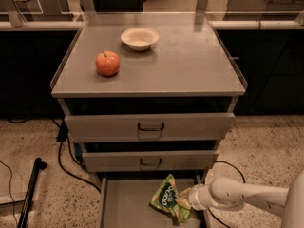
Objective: Place green rice chip bag into bottom drawer
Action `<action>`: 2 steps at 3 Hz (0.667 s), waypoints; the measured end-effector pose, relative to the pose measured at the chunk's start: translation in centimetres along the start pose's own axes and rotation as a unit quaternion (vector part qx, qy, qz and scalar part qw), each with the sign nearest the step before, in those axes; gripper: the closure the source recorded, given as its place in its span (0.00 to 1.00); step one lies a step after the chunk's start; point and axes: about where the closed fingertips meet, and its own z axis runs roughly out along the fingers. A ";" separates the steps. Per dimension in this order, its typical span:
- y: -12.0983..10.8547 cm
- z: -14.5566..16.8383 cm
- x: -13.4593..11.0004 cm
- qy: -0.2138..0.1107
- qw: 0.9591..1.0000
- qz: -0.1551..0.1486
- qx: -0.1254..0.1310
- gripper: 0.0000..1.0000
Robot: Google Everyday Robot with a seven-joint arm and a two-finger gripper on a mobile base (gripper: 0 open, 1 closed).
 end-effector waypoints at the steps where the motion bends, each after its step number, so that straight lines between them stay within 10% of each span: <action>1: -0.5 2.6 -0.1 -0.003 1.000 0.004 -0.002 1.00; 2: -1.6 5.2 -0.1 -0.020 1.000 0.014 0.000 1.00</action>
Offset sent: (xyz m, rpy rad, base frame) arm 0.0467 0.0266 -0.0670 0.0737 -0.0215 -0.0611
